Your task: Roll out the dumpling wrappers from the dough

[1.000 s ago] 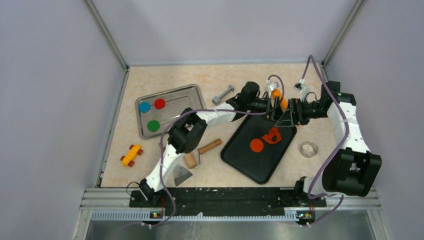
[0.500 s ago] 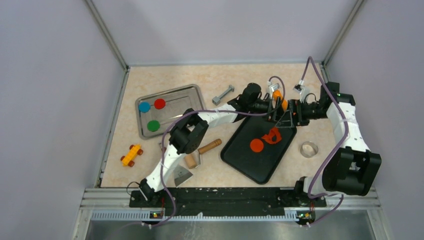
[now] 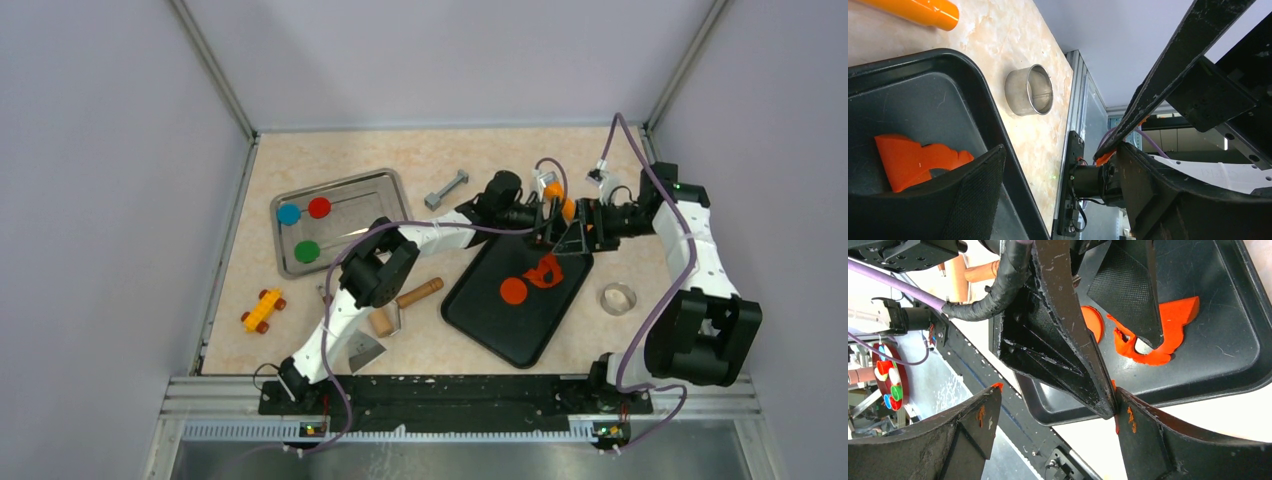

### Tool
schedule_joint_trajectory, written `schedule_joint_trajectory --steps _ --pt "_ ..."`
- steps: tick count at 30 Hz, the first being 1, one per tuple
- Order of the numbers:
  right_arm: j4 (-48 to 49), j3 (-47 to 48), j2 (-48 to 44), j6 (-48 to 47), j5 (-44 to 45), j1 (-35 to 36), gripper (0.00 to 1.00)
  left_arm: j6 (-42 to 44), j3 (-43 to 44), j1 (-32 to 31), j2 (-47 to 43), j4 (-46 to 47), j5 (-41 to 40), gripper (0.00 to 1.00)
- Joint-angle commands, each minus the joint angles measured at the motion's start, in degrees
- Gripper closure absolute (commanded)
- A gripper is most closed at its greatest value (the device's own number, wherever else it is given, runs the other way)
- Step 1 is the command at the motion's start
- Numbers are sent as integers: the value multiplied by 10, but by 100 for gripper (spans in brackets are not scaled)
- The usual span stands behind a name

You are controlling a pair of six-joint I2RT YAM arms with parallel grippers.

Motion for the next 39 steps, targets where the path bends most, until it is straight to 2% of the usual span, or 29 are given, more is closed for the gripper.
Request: schedule_joint_trajectory --steps 1,11,22,26,39 --pt "-2 57 1 -4 -38 4 19 6 -21 6 21 -23 -27 18" --pt "-5 72 10 -14 -20 5 19 17 -8 18 21 -32 -36 18" --pt "9 61 16 -11 15 4 20 0 5 26 -14 92 44 10" --pt "17 54 22 -7 33 4 20 2 12 24 -14 89 46 9" --pt "-2 41 22 -19 3 17 18 -12 46 -3 11 52 1 5"
